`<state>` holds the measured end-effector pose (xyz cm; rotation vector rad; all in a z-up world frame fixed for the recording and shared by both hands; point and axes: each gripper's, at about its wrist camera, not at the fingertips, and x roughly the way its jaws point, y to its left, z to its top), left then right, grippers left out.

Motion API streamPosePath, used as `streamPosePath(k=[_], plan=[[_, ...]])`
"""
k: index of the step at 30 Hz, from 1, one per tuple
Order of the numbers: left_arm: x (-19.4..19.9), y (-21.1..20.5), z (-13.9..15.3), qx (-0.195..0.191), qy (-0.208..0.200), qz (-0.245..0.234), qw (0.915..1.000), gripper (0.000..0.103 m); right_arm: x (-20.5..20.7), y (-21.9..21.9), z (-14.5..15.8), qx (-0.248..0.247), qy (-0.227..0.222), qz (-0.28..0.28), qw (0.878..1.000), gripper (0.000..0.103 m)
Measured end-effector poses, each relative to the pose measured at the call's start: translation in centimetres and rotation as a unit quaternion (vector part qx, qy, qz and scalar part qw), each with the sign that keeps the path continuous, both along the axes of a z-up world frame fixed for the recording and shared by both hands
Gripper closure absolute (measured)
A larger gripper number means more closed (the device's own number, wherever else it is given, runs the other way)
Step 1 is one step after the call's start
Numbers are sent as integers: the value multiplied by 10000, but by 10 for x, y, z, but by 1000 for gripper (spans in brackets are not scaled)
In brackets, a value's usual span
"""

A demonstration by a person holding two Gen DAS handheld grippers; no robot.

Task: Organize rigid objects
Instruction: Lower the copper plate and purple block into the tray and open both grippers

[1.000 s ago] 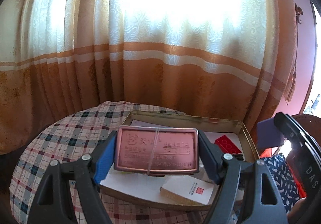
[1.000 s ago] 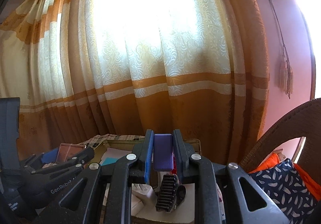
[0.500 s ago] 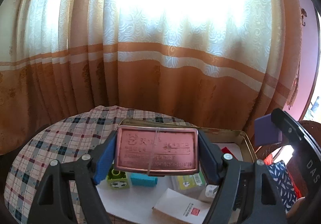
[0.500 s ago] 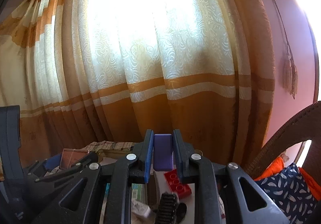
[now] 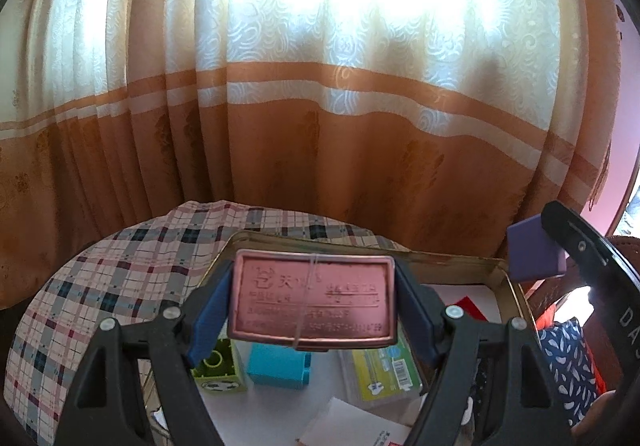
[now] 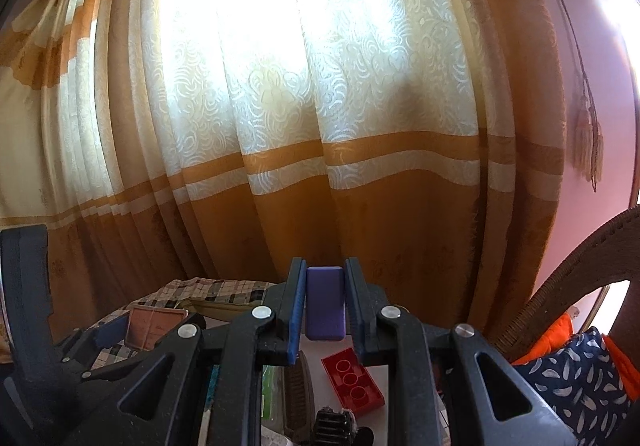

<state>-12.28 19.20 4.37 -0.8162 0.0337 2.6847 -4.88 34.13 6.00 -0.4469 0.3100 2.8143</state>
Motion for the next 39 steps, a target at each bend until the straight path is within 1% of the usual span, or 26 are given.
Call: streamPosePath(k=[5,15,28,39], plan=[[-8,4,-3,-99,-72,67,9999,26,-12,3,-3,-52,-161,11,9999,81],[-18,12,-6,-303,-206,113,9993,26,-22,5,-8,-89,-333,0,9994,81],[-27,20,-17,-416,-455,139,9980,26,-31,10,-14,-175,-484,-10,9987,81],[-34,27,-33,-720,-776,123,9943,26,-44,12,-20,-240,-828,46,9963,81]])
